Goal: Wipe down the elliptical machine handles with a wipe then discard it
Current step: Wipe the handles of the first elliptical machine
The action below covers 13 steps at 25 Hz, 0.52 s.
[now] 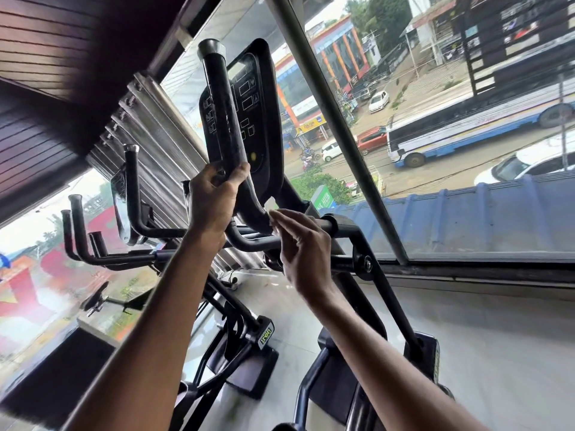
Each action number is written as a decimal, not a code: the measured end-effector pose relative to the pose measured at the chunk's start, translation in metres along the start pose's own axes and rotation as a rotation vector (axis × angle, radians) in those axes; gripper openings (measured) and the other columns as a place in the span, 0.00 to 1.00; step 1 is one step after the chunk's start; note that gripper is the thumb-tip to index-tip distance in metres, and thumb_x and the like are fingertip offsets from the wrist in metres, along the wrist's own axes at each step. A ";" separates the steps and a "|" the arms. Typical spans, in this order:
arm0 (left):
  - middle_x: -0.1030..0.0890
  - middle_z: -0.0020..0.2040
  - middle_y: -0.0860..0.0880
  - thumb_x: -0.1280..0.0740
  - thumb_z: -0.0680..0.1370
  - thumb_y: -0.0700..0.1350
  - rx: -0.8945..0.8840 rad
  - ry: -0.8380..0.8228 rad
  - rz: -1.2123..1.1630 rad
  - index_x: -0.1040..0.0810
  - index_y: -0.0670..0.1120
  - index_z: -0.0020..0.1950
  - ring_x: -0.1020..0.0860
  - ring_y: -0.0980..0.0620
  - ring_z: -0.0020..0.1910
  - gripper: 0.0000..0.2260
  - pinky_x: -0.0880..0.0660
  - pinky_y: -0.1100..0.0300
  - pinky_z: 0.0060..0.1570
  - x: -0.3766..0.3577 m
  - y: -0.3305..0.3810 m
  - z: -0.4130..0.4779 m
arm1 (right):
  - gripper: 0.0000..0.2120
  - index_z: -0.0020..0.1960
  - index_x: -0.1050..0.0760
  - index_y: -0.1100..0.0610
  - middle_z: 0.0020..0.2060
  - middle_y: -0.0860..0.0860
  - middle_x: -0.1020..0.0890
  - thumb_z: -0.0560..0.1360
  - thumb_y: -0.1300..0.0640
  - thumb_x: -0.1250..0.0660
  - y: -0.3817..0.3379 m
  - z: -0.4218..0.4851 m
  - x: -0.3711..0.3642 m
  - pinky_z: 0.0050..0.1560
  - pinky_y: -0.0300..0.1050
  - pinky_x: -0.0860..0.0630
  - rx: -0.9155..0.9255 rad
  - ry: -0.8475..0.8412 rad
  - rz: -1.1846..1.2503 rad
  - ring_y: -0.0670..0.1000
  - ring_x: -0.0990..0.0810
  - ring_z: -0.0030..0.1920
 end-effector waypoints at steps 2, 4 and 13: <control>0.17 0.42 0.49 0.26 0.78 0.49 0.003 0.007 -0.017 0.16 0.49 0.52 0.18 0.49 0.43 0.06 0.19 0.39 0.55 0.000 -0.002 0.001 | 0.10 0.57 0.15 0.57 0.54 0.49 0.14 0.77 0.64 0.28 0.018 0.004 0.006 0.58 0.38 0.21 -0.061 0.023 -0.066 0.41 0.18 0.53; 0.17 0.41 0.50 0.26 0.78 0.48 -0.022 0.034 -0.015 0.16 0.46 0.55 0.19 0.54 0.41 0.08 0.18 0.48 0.51 -0.002 -0.004 0.000 | 0.11 0.57 0.15 0.56 0.53 0.49 0.14 0.77 0.65 0.28 0.020 0.005 0.006 0.58 0.40 0.21 -0.078 0.028 -0.106 0.43 0.18 0.53; 0.19 0.42 0.51 0.29 0.80 0.46 -0.161 0.181 -0.019 0.17 0.44 0.53 0.24 0.66 0.36 0.06 0.28 0.70 0.41 -0.013 -0.017 -0.001 | 0.13 0.60 0.17 0.56 0.57 0.51 0.15 0.78 0.66 0.31 0.039 0.007 0.006 0.61 0.42 0.22 -0.021 -0.048 -0.200 0.49 0.19 0.58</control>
Point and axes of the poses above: each hand's wrist, its own z-axis towards the middle knuckle, its own x-axis out of the back of the hand, y = z × x, the point moved 3 cm from there along z, towards the middle knuckle
